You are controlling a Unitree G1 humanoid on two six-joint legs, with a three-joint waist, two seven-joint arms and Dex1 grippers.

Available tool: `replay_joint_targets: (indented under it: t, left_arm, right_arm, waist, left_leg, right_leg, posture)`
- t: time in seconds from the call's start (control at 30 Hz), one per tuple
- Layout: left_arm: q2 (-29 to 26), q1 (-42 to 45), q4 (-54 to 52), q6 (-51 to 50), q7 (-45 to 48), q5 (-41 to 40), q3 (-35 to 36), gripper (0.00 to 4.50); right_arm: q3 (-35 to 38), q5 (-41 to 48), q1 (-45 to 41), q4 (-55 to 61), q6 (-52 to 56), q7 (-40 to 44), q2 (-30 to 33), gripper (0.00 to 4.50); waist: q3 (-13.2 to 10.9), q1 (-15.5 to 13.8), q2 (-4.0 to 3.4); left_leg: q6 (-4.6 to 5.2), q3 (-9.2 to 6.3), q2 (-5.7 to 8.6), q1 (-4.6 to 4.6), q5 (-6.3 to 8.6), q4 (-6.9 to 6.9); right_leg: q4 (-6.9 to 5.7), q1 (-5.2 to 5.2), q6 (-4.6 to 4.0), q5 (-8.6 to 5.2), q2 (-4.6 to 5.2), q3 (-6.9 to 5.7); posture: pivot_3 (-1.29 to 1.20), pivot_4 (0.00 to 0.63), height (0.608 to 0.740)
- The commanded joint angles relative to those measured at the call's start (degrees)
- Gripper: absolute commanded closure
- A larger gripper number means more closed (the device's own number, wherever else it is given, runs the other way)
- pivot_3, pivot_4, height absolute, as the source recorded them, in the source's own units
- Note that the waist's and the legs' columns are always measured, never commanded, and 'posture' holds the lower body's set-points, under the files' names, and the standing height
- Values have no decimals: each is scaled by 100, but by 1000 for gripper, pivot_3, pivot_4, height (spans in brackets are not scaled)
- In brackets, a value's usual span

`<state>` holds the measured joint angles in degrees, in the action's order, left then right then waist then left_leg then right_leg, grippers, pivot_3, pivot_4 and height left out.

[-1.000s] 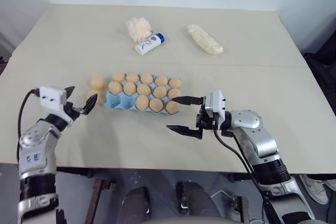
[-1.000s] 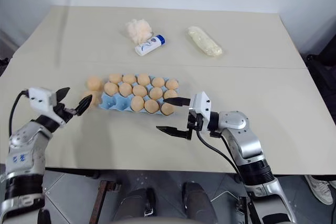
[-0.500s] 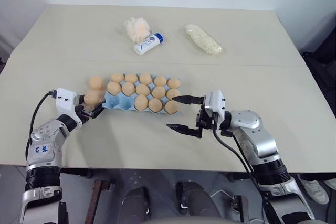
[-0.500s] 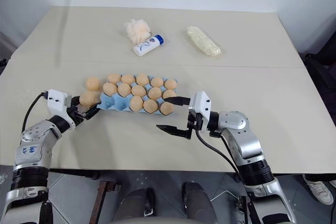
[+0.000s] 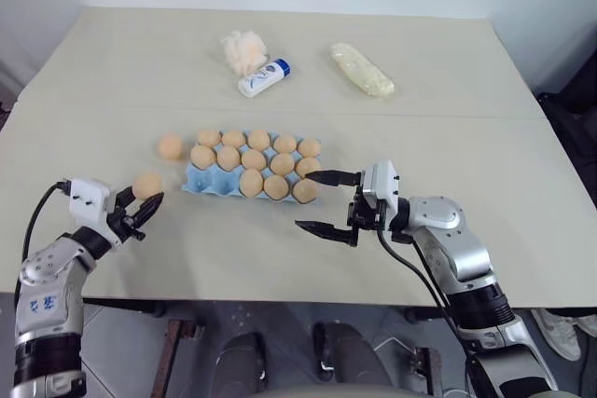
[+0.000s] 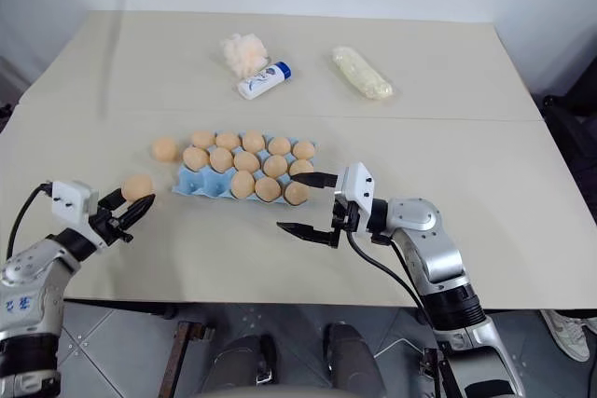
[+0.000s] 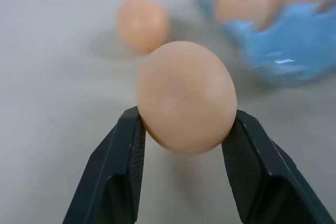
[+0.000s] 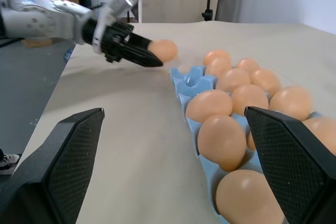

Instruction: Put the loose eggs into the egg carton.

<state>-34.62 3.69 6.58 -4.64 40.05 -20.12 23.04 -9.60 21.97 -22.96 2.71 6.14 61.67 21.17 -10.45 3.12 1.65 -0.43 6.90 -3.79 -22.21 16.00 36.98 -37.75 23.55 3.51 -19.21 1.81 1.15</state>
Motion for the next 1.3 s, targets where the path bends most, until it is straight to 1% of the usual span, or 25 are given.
replay_joint_targets:
  t: [0.03,0.1,0.13,0.2,0.3,0.5,0.53,0.57,0.63,0.73,0.8,0.9,1.03,1.1,1.17,1.23,1.3]
  left_arm:
    - [-56,-94,-865,205,395,-326,-49,2380]
    - [-70,-21,-1068,171,556,-275,-330,2380]
    - [-95,43,-1057,260,582,-112,-481,2380]
    - [-103,207,-943,461,608,158,-749,2380]
    - [75,610,-662,339,533,249,-1091,2380]
    - [239,1273,20,256,552,537,-1612,2380]
    - [274,1334,56,184,618,451,-1626,2380]
    - [272,1350,74,252,552,495,-1600,2192]
    - [236,1295,-41,272,551,371,-1450,1749]
    - [158,1118,-346,427,582,122,-1087,848]
    - [83,955,-606,427,652,-48,-869,848]
    - [-47,625,-974,197,455,-308,-335,848]
    - [-196,149,-1005,37,237,-399,233,848]
    - [-117,6,-592,31,-222,-362,672,497]
    - [-61,-131,-253,30,-553,-261,885,24]
    - [-26,-293,-102,133,-777,-100,944,24]
    - [29,-412,-58,142,-858,-136,1016,24]
  right_arm:
    - [36,53,29,132,-112,17,-20,0]
    - [20,45,25,124,-115,17,-32,0]
    - [13,43,20,125,-112,14,-39,0]
    - [2,34,7,118,-116,10,-53,0]
    - [-1,26,-2,127,-117,-5,-73,0]
    - [9,18,31,217,-96,-52,-79,0]
    - [13,14,40,232,-98,-56,-75,0]
    - [21,9,49,243,-103,-69,-74,0]
    - [49,15,61,269,-110,-108,-83,0]
    - [43,25,100,295,-118,-141,-91,0]
    - [19,25,146,318,-128,-146,-97,0]
    - [-7,18,173,294,-145,-136,-121,0]
    - [-19,18,113,203,-160,-84,-153,0]
    - [-40,22,40,132,-182,-29,-178,0]
    - [-47,28,-35,66,-196,-3,-203,0]
    - [8,103,-100,32,-174,-31,-259,0]
    - [53,136,-149,20,-187,-49,-284,0]
  waist:
    - [0,-19,0]
    - [0,-19,0]
    - [0,-12,-1]
    - [0,-6,-1]
    - [-1,0,-2]
    - [-1,-6,-2]
    - [-1,-5,-2]
    - [-1,-3,-2]
    - [-1,4,-2]
    - [-1,12,-2]
    - [-1,9,-2]
    - [-1,10,-2]
    - [-2,15,-4]
    - [-2,10,-4]
    - [-2,11,-4]
    - [-2,17,-4]
    - [-2,12,-4]
  left_leg:
    - [-1,-4,3,0,1,0]
    - [-20,-8,11,0,11,-1]
    - [-19,-6,13,2,11,-1]
    - [-17,-3,16,2,9,-1]
    - [12,-2,17,1,-7,-1]
    - [13,-1,16,-1,-7,-3]
    - [13,-1,16,-3,-6,-1]
    - [14,-1,16,-3,-6,1]
    - [15,1,16,-4,-5,4]
    - [15,1,14,-3,-6,3]
    - [14,1,13,-3,-6,1]
    - [14,-1,13,-3,-6,2]
    - [14,-1,13,2,-6,0]
    - [14,-3,13,3,-6,-1]
    - [14,-3,13,3,-6,1]
    - [15,-3,14,3,-6,1]
    - [14,-3,14,2,-6,-1]
  right_leg:
    - [1,-3,-1,-1,5,-4]
    - [1,-7,-2,-1,21,-16]
    - [1,-9,-2,-1,29,-26]
    - [0,-10,-4,-2,55,-77]
    - [-1,-9,-4,-2,56,-85]
    - [-3,-5,-4,-2,51,-91]
    - [-2,-5,-4,-2,51,-91]
    - [-2,-5,-2,-1,51,-91]
    - [-2,-5,-1,0,51,-90]
    - [-5,-5,-1,0,50,-90]
    - [-7,-3,-1,0,49,-89]
    - [-6,-5,-1,0,51,-89]
    - [-6,-8,-2,-1,53,-89]
    - [-6,-7,-3,-1,53,-91]
    - [-6,-8,-3,-1,55,-92]
    - [-5,-8,-3,-1,56,-92]
    - [-3,-7,-3,-1,59,-93]
  posture:
    - [0,150,740]
    - [0,150,740]
    - [0,150,740]
    - [0,150,740]
    - [0,150,740]
    - [0,150,740]
    - [0,150,740]
    - [0,150,740]
    - [0,150,740]
    - [0,150,740]
    - [0,150,740]
    - [0,150,740]
    - [0,150,740]
    - [0,150,740]
    - [0,150,740]
    - [0,150,740]
    - [0,150,740]
